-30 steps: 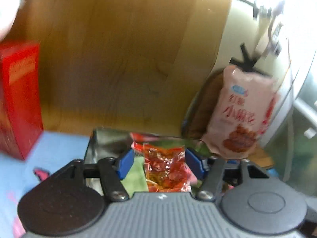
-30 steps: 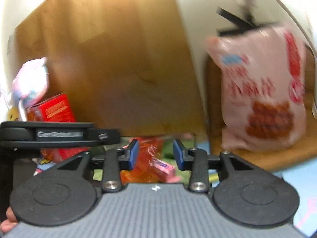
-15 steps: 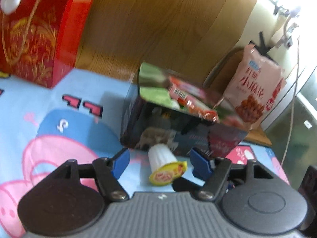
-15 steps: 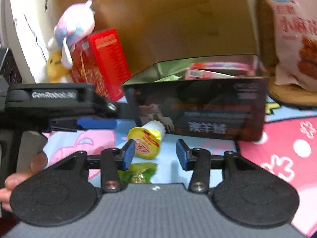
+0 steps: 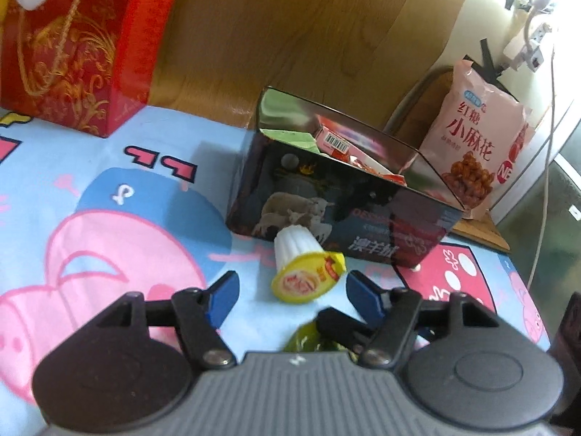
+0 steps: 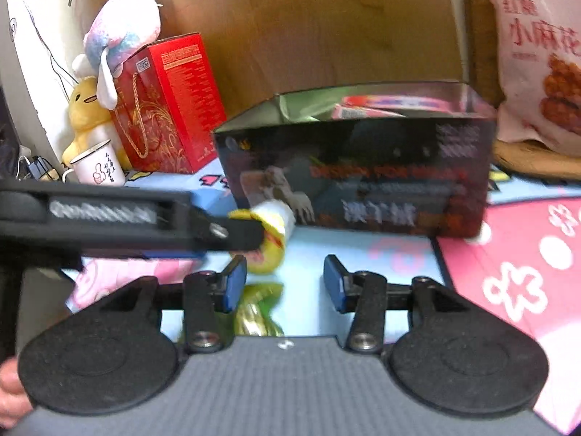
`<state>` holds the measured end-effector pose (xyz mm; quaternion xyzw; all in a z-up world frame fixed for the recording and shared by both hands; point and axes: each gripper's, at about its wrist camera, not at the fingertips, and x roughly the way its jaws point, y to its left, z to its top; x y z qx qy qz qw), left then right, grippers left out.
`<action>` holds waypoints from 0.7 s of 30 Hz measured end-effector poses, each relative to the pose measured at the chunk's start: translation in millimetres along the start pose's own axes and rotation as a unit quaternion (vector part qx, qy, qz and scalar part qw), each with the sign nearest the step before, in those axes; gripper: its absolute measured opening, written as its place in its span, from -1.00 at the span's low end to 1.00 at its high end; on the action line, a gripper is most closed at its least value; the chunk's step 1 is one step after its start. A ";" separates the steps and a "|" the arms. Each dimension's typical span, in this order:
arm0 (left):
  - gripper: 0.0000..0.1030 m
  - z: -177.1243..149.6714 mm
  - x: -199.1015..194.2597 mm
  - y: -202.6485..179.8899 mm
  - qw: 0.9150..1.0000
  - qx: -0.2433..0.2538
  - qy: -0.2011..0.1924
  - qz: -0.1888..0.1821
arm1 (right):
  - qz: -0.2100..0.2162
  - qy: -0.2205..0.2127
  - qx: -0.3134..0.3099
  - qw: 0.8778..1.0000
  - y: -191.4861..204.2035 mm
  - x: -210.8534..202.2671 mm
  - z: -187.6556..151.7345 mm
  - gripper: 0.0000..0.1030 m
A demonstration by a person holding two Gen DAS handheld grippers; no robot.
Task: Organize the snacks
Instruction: 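Move the left gripper down to the green jelly bag, then close the left gripper on the green jelly bag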
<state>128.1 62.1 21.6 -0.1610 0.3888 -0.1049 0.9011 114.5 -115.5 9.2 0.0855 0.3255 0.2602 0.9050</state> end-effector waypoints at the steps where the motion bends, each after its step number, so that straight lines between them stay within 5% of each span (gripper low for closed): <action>1: 0.29 -3.5 -3.8 0.0 1.000 0.002 -0.001 0.000 | 0.006 -0.002 0.005 1.000 -2.5 -5.7 -4.0 -0.03; 12: 0.26 -48.0 -31.9 0.7 1.000 0.008 0.000 -0.013 | 0.047 -0.002 0.007 0.999 7.3 -39.1 -33.4 -0.03; 21: 0.26 -88.4 -56.8 -20.7 0.996 0.086 -0.020 0.013 | 0.072 -0.009 -0.023 0.997 21.2 -70.8 -60.8 -0.03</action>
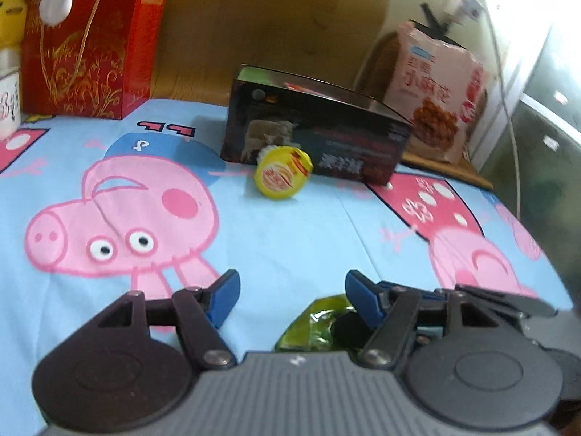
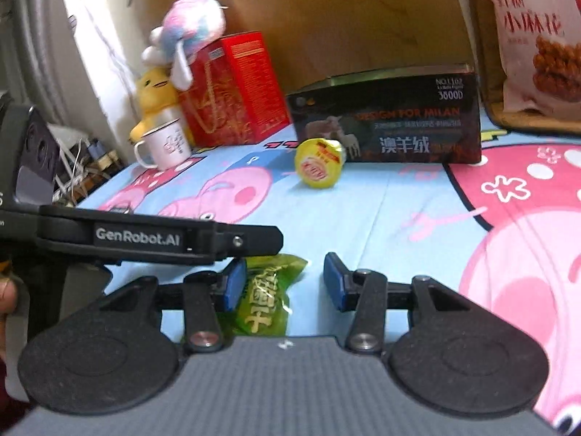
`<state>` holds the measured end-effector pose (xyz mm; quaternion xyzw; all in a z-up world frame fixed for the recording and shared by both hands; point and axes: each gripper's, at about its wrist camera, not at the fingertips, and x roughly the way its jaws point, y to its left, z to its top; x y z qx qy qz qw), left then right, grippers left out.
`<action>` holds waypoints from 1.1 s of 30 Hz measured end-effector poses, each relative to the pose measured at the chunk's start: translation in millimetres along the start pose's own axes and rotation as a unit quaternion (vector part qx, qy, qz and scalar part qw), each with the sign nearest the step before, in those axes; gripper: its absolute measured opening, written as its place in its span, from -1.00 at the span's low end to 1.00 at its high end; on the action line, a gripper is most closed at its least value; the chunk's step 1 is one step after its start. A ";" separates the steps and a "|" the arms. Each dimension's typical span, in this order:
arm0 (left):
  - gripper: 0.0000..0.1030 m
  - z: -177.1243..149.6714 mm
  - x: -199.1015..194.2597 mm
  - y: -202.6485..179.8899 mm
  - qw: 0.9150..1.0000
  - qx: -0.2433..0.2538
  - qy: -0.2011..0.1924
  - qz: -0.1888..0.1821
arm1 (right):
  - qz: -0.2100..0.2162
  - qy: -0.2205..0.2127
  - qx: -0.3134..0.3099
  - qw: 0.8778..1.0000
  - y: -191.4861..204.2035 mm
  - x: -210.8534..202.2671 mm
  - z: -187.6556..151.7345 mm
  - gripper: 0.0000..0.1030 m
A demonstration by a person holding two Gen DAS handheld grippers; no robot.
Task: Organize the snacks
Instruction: 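Close the left gripper on the green jelly bag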
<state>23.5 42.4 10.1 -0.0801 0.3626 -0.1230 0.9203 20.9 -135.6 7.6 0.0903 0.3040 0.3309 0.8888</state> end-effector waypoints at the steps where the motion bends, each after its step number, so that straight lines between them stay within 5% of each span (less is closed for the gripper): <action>1: 0.26 -3.7 -3.5 -2.5 1.000 0.010 -0.002 0.003 | 0.002 0.002 -0.005 1.000 2.7 -3.2 -3.1 -0.03; 11: 0.25 -31.7 -32.5 -5.7 1.000 0.022 0.001 -0.014 | 0.033 -0.002 0.000 0.999 14.2 -46.5 -34.9 0.07; 15: 0.25 -36.1 -35.3 -9.2 1.000 0.025 0.000 -0.008 | 0.035 -0.001 -0.046 0.998 29.6 -58.7 -51.2 0.17; 22: 0.27 -49.1 -45.7 -20.3 0.998 0.037 0.012 -0.053 | -0.019 -0.006 -0.185 0.983 67.3 -58.9 -75.6 0.33; 33: 0.38 -62.3 -47.2 -50.4 0.993 0.060 0.020 -0.102 | -0.037 -0.021 -0.176 0.983 61.6 -61.0 -79.5 0.41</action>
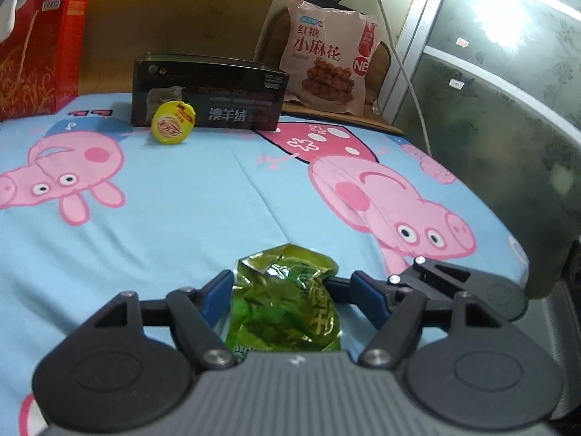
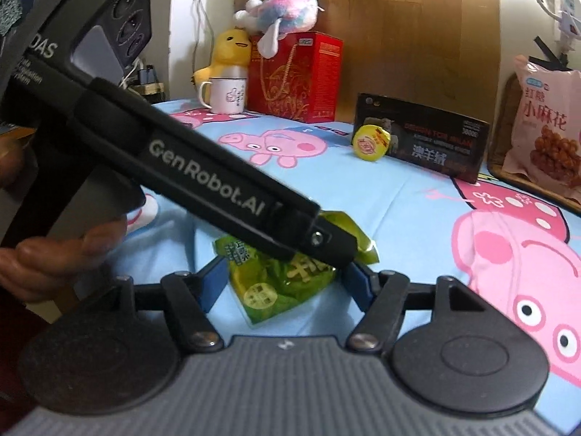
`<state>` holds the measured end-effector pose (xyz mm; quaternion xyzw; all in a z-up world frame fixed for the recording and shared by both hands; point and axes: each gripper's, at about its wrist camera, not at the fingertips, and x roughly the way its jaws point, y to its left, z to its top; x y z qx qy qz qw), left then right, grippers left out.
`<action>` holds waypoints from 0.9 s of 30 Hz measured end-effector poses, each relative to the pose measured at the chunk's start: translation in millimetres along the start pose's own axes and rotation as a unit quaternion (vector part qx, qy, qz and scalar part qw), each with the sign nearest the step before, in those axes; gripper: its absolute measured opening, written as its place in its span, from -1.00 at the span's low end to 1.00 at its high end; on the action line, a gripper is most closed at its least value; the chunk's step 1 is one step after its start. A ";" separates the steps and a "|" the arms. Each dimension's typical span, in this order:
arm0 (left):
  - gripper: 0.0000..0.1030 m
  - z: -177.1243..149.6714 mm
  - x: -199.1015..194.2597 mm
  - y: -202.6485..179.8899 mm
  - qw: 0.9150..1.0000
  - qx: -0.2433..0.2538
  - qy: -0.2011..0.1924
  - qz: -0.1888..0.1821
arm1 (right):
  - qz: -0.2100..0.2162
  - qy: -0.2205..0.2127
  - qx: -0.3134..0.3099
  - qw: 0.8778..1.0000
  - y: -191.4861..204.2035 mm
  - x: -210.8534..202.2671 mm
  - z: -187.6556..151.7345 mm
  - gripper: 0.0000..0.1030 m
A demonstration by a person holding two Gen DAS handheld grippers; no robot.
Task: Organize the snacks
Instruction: 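Close the left gripper on the green jelly bag, then carry the green jelly bag over the tin box and open the left gripper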
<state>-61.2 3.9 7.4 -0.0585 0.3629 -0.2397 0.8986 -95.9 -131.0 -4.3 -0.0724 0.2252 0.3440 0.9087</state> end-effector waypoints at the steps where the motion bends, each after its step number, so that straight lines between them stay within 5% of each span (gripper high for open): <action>1: 0.38 1.0 0.4 1.7 1.000 -0.007 0.001 -0.007 | -0.004 -0.001 0.003 1.000 -0.5 -0.2 -0.6 0.43; 7: 0.25 2.4 2.5 4.8 1.000 -0.020 -0.002 -0.014 | -0.013 -0.004 0.009 1.000 -0.9 -0.5 -2.2 0.48; 11: -0.37 2.2 -0.2 13.9 0.999 -0.040 0.001 -0.020 | -0.029 -0.006 0.022 0.999 -4.4 -0.8 -1.3 0.47; 14: -0.53 0.8 -0.6 25.5 0.997 -0.070 0.005 -0.038 | -0.044 -0.010 0.042 0.998 -9.8 -1.8 -0.5 0.33; 18: -0.55 -2.5 -1.5 32.7 0.994 -0.093 0.006 -0.064 | -0.056 -0.013 0.058 0.997 -14.4 -1.1 1.4 0.19; 27: -0.53 -1.9 0.0 27.8 0.995 -0.084 0.000 -0.051 | -0.061 -0.010 0.073 0.995 -17.2 -1.4 5.3 0.08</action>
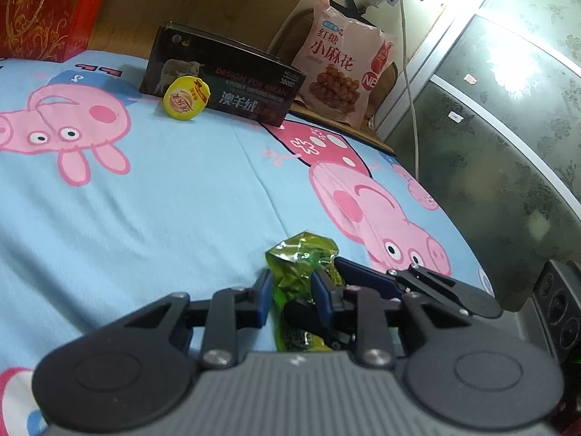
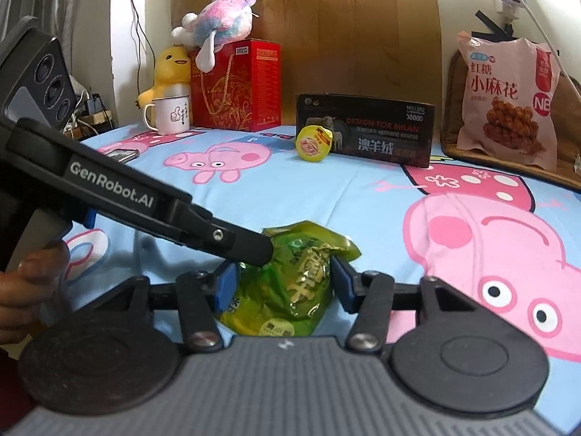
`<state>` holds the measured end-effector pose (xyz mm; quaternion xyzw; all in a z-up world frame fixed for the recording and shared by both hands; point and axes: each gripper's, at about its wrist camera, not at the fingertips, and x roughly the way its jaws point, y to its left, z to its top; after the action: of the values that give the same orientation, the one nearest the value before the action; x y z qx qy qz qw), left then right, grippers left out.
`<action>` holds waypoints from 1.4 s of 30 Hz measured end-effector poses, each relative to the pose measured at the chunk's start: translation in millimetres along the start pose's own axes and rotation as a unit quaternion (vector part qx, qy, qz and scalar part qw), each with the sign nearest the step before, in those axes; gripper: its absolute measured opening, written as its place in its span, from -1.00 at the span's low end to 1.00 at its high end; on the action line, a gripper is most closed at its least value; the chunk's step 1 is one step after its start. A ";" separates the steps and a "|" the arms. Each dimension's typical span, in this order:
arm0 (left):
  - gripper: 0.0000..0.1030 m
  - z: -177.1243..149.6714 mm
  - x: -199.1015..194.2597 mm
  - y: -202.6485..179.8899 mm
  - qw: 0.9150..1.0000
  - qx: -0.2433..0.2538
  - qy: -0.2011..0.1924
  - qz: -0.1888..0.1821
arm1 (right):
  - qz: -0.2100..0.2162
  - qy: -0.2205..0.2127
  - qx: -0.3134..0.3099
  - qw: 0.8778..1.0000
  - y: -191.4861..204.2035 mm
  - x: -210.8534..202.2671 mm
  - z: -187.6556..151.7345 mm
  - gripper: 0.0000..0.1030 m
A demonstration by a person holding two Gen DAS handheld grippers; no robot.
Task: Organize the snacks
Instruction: 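Carry the green jelly bag over the tin box and open the left gripper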
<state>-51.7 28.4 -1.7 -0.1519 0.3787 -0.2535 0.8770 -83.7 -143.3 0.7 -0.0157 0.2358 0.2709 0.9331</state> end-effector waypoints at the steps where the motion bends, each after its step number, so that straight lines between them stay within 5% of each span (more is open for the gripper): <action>1: -0.52 1.1 -0.1 0.0 1.000 0.000 -0.001 0.002 | -0.001 -0.001 0.000 1.000 0.0 0.6 0.4 0.06; 13: -0.53 63.9 6.8 -6.9 0.999 0.026 -0.035 0.006 | -0.040 -0.049 -0.021 0.998 -11.1 15.4 39.9 0.02; 32: -0.54 275.9 79.4 20.0 0.994 0.059 -0.078 0.047 | -0.062 -0.088 0.008 0.994 -102.0 135.4 191.5 0.02; 42: -0.53 288.1 152.0 55.7 0.994 0.052 -0.032 0.093 | -0.070 -0.021 0.034 0.997 -127.6 204.5 183.0 0.02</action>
<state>269.1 10.8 75.6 -0.0783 0.3497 -0.1854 0.9150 212.5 -121.4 58.9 0.0057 0.2235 0.1971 0.9546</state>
